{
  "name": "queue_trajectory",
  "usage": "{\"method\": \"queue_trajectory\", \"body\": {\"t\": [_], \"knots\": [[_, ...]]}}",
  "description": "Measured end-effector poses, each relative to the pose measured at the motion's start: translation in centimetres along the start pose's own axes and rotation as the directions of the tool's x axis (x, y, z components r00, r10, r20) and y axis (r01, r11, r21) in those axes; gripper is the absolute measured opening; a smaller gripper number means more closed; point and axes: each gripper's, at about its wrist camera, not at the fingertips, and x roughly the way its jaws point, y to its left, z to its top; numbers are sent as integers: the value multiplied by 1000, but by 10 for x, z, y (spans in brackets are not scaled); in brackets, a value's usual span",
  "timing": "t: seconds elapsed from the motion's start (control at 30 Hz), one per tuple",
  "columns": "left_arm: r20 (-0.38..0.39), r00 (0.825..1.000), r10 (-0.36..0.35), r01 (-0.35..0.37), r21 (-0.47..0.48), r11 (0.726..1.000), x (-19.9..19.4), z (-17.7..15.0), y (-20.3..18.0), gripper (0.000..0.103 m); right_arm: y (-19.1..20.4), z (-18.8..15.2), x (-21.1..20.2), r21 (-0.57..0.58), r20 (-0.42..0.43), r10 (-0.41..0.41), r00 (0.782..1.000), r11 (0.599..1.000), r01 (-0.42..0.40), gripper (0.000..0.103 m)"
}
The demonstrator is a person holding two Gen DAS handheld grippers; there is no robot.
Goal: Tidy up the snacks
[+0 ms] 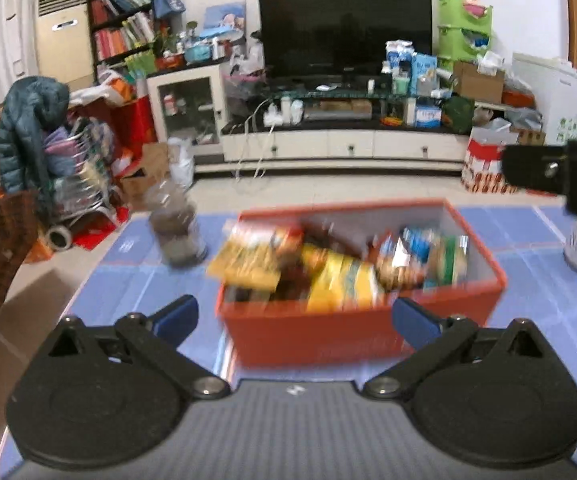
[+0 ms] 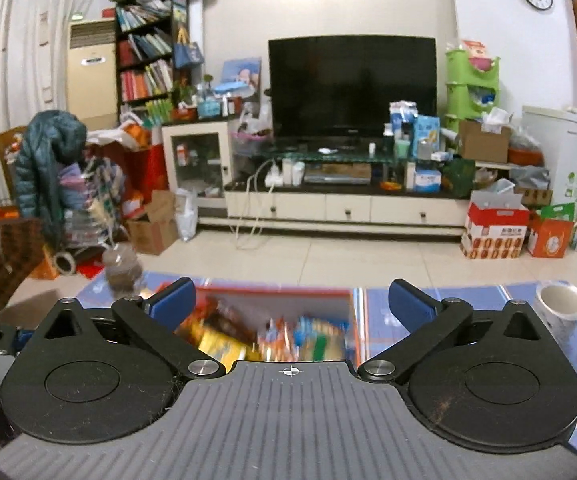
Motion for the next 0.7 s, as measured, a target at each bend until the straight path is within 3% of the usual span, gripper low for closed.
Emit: {"method": "queue_trajectory", "body": {"t": [0.17,0.23,0.33,0.53,0.7], "knots": [[-70,995,65,-70,-65,995,-11,-46,21,102,12,-27,-30,-15,-123,-40,992,999,38,96],[-86,994,68,-72,-49,996,-11,-53,22,102,17,-33,-34,-11,-148,-51,988,999,50,96],[-60,993,104,-105,-7,994,-17,-55,20,102,31,-38,-35,-50,-162,-78,984,996,71,96],[-53,995,86,-88,-20,996,-11,-51,23,102,41,-38,-24,-35,-179,-94,979,995,89,96],[-77,992,98,-99,-12,995,0,-50,15,102,38,-49,-2,-23,-270,-80,960,997,76,96]]}}
